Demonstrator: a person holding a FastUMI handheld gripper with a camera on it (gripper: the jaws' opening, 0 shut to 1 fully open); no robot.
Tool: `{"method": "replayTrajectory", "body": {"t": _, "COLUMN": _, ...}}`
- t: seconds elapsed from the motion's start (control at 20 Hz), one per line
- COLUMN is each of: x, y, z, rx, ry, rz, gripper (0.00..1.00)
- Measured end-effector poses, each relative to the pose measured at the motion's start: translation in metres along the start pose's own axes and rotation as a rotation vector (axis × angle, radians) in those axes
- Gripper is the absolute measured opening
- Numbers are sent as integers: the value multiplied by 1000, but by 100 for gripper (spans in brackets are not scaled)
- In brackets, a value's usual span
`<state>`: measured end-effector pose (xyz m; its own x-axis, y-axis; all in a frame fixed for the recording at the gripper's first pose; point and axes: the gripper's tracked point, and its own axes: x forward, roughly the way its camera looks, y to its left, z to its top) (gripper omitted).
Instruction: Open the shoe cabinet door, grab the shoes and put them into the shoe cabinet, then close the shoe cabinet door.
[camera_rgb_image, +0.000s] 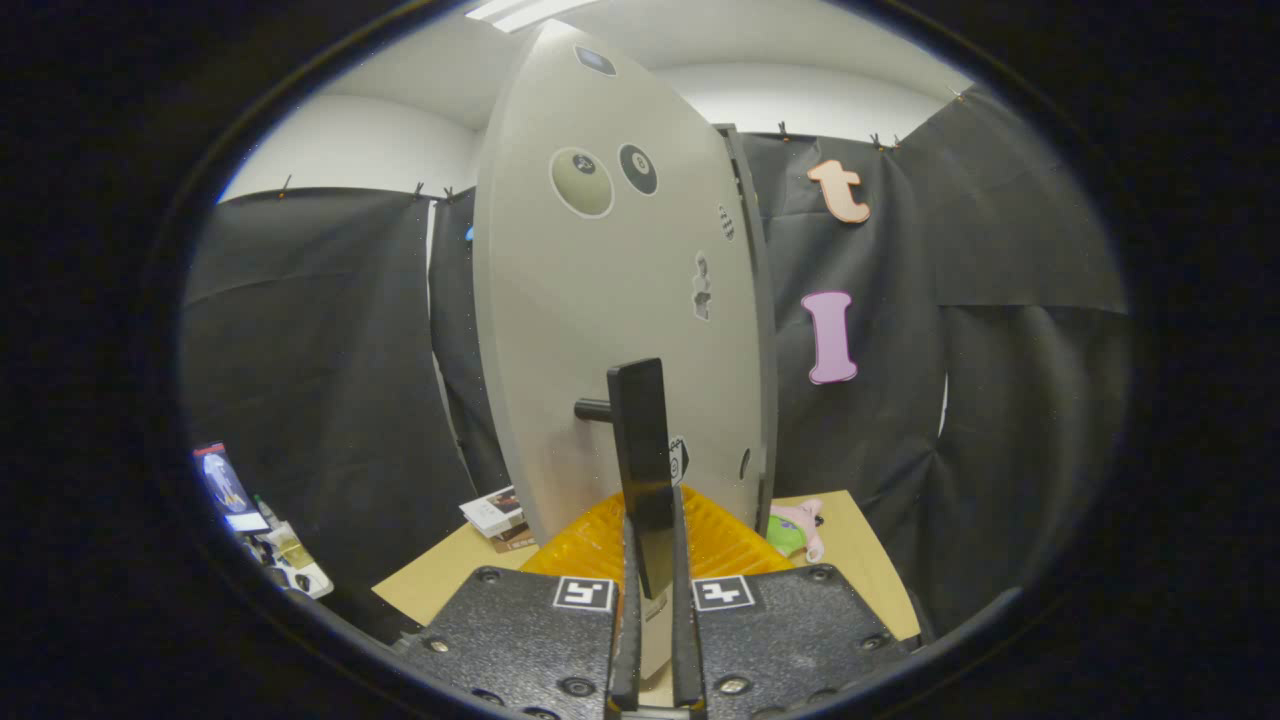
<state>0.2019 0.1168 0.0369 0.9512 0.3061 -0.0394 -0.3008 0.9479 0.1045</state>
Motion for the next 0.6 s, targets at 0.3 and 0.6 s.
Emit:
{"method": "replayTrajectory", "body": {"t": 0.3, "x": -14, "y": -44, "z": 5, "rx": 1, "ry": -11, "rz": -77, "gripper": 8}}
{"method": "replayTrajectory", "body": {"t": 0.6, "x": -16, "y": -61, "z": 3, "rx": 103, "ry": 5, "rz": -33, "gripper": 5}}
